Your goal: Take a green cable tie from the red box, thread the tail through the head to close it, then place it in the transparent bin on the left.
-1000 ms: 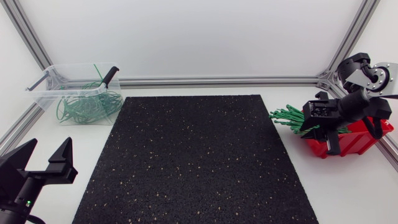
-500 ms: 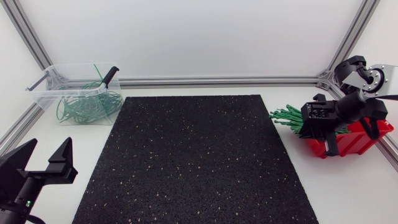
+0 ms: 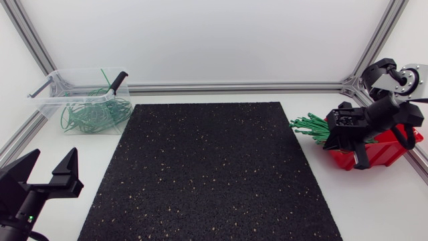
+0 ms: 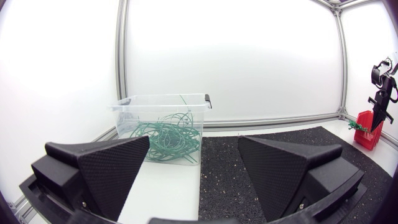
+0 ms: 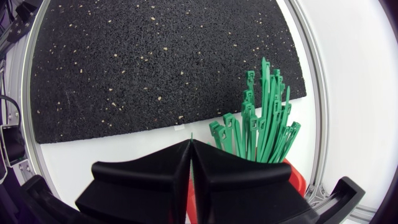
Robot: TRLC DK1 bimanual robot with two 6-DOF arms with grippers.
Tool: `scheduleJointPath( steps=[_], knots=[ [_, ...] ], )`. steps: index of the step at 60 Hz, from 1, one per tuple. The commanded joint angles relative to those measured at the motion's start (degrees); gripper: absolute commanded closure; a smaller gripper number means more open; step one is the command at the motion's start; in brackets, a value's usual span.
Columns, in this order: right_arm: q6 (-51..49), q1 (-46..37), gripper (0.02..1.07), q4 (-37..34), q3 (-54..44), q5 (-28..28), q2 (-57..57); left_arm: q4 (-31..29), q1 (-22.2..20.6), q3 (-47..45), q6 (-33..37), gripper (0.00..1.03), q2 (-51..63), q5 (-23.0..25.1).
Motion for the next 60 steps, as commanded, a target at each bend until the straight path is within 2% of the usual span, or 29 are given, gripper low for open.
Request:
scheduleJointPath(
  steps=[1,21,31,39,44,51,53,57,60],
  knots=[
    [-1.4,-0.7,1.01,-2.1,2.5,-0.9,-2.7,-1.1,-0.1,-2.3,-1.1,0.04,-0.4,-0.5],
    [-1.3,-2.4,1.01,-9.2,8.7,-6.4,-8.6,-1.1,-0.1,-2.3,-1.1,0.04,-0.4,-0.5],
    [-1.5,-1.4,1.01,-10.0,5.6,-7.2,-11.1,-1.1,-0.1,-2.3,-1.1,0.04,-0.4,-0.5],
    [-2.5,0.1,1.01,-8.7,0.1,-6.4,-12.0,-1.1,-0.1,-2.3,-1.1,0.04,-0.4,-0.5],
    [-3.1,1.0,1.00,-2.9,-6.1,-4.2,-13.0,-1.1,-0.1,-2.3,-1.1,0.04,-0.4,-0.5],
    [-3.9,3.0,0.99,0.4,-11.9,-1.2,-13.5,-1.0,-0.1,-2.3,-1.1,0.04,-0.4,-0.5],
    [-3.9,3.1,0.94,2.3,-13.1,-0.8,-14.0,-1.0,-0.1,-2.3,-1.1,0.04,-0.4,-0.5],
    [-4.0,3.1,0.75,3.1,-14.0,-0.8,-14.9,-1.1,-0.1,-2.3,-1.1,0.04,-0.4,-0.5],
    [-3.9,3.1,0.46,3.1,-13.6,-0.9,-15.7,-1.1,-0.2,-2.3,-1.1,0.04,-0.4,-0.5]
  ],
)
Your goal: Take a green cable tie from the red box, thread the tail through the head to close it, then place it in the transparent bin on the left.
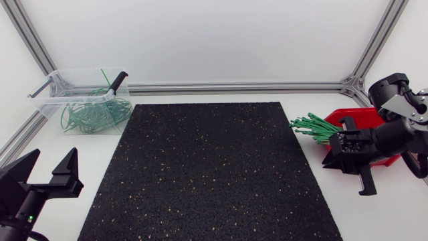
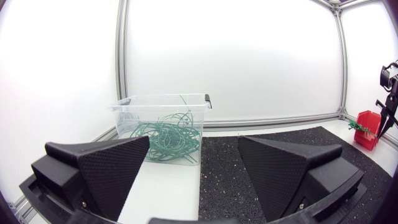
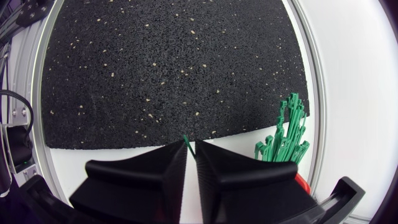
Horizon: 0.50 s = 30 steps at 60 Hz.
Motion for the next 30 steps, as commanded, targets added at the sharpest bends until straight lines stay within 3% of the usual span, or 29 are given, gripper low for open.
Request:
scheduleJointPath(
  steps=[1,3,7,12,30],
  knots=[
    [-1.5,0.2,0.40,1.2,-0.4,0.2,-2.4,-1.1,-0.2,-2.3,-1.1,0.04,-0.4,-0.5],
    [-1.5,0.1,0.35,1.1,0.3,0.1,-3.1,-1.1,-0.1,-2.3,-1.1,0.04,-0.4,-0.5],
    [-1.8,-0.4,0.34,0.4,1.8,-0.3,-3.7,-1.1,-0.1,-2.3,-1.1,0.04,-0.4,-0.5],
    [-2.0,-0.9,0.20,-1.1,3.7,-0.7,-4.0,-1.1,0.0,-2.3,-1.1,0.04,-0.4,-0.5],
    [-5.6,-3.5,0.20,-1.7,5.9,-0.2,-1.9,-1.1,0.3,-2.3,-1.1,0.04,-0.4,-0.5]
  ],
)
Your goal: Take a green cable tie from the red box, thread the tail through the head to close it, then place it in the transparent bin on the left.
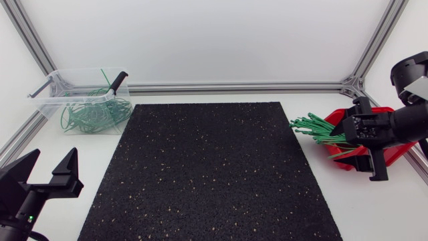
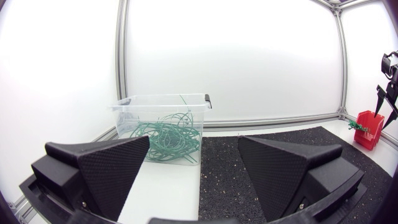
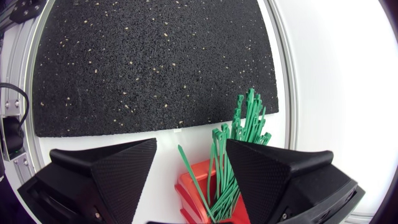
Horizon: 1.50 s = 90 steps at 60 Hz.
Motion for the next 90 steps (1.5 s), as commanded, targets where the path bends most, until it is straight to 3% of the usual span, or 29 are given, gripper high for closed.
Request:
scheduleJointPath(
  steps=[1,14,27,43,50,62,90],
  knots=[
    [-3.1,-1.4,0.20,-0.9,1.4,0.4,2.2,-1.1,0.2,-2.3,-1.1,0.04,-0.4,-0.5],
    [-5.2,-4.3,0.32,1.2,1.9,1.3,7.8,-1.1,0.1,-2.3,-1.1,0.04,-0.4,-0.5],
    [-6.1,-4.8,0.59,5.0,0.8,2.4,12.5,-1.1,0.1,-2.3,-1.1,0.04,-0.4,-0.5],
    [-7.1,-5.4,0.60,8.2,0.6,3.9,15.5,-1.1,0.1,-2.3,-1.1,0.04,-0.4,-0.5],
    [-7.3,-5.7,0.66,8.0,0.6,3.9,15.7,-1.1,0.0,-2.3,-1.1,0.04,-0.4,-0.5],
    [-7.5,-5.2,0.95,7.7,0.1,4.2,16.2,-1.1,-0.1,-2.3,-1.1,0.04,-0.4,-0.5],
    [-6.8,-4.3,1.01,4.9,2.1,5.1,14.2,-1.1,-0.1,-2.3,-1.1,0.04,-0.4,-0.5]
  ],
)
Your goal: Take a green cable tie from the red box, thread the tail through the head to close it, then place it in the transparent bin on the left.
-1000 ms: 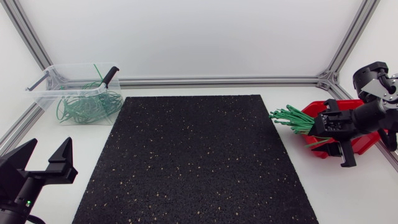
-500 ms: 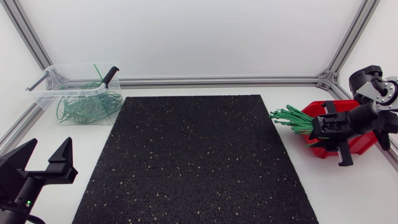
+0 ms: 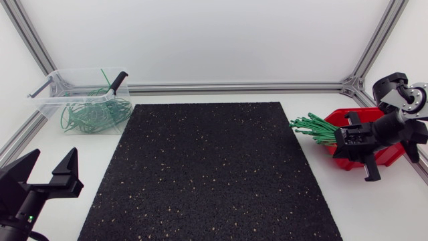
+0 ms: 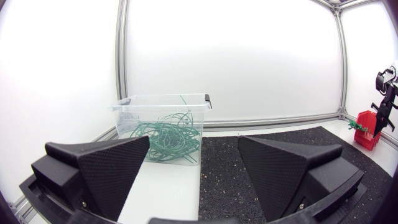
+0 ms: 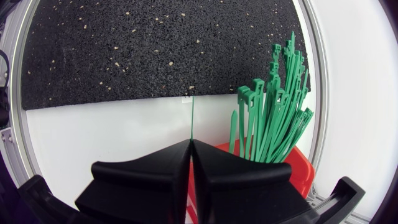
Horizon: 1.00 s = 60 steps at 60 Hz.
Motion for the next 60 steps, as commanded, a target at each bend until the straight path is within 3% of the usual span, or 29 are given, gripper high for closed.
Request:
scheduleJointPath(
  steps=[1,12,29,50,60],
  knots=[
    [-1.1,0.4,1.01,-1.2,1.2,0.2,-1.4,-1.0,-0.1,-2.3,-1.1,0.04,-0.4,-0.5],
    [-0.6,0.4,1.01,-3.2,4.0,-1.6,-4.9,-1.1,-0.2,-2.3,-1.1,0.04,-0.4,-0.5],
    [3.9,0.0,1.01,-11.8,18.0,-7.6,-10.9,-1.0,-0.2,-2.3,-1.1,0.04,-0.4,-0.5],
    [26.6,4.8,1.01,-20.8,35.0,-20.6,-14.7,-1.1,-0.2,-2.3,-1.1,0.04,-0.4,-0.5],
    [41.8,9.8,1.01,-18.4,35.1,-23.5,-16.1,-1.1,-0.3,-2.3,-1.1,0.04,-0.4,-0.5]
  ],
)
